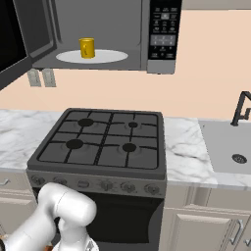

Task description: Pick the mug from the counter and place it inside the microwave. Then close the microwave.

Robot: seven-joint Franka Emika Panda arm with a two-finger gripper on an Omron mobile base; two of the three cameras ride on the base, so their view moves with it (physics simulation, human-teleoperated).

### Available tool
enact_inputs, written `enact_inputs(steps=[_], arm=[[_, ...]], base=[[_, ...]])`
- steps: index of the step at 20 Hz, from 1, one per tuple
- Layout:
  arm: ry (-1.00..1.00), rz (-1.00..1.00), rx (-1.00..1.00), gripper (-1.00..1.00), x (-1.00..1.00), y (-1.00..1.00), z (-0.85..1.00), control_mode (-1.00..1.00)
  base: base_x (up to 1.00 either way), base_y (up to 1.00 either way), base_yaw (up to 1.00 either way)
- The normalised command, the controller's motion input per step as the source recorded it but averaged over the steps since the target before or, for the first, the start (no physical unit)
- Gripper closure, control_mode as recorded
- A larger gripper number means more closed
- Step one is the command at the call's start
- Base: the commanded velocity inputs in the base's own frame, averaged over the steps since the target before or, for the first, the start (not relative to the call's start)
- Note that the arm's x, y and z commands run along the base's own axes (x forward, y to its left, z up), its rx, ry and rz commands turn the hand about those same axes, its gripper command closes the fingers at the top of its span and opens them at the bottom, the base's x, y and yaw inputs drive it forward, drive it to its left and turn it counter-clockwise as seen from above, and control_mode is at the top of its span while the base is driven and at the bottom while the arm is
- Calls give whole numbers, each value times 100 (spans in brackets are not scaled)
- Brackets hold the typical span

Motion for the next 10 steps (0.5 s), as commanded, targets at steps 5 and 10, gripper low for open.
enact_inputs(steps=[5, 10], arm=[[0, -24, 0, -100, 0, 11, 0, -100], [0, -20, 0, -100, 0, 0, 0, -100]], base=[[0, 0, 0], [0, 0, 0]])
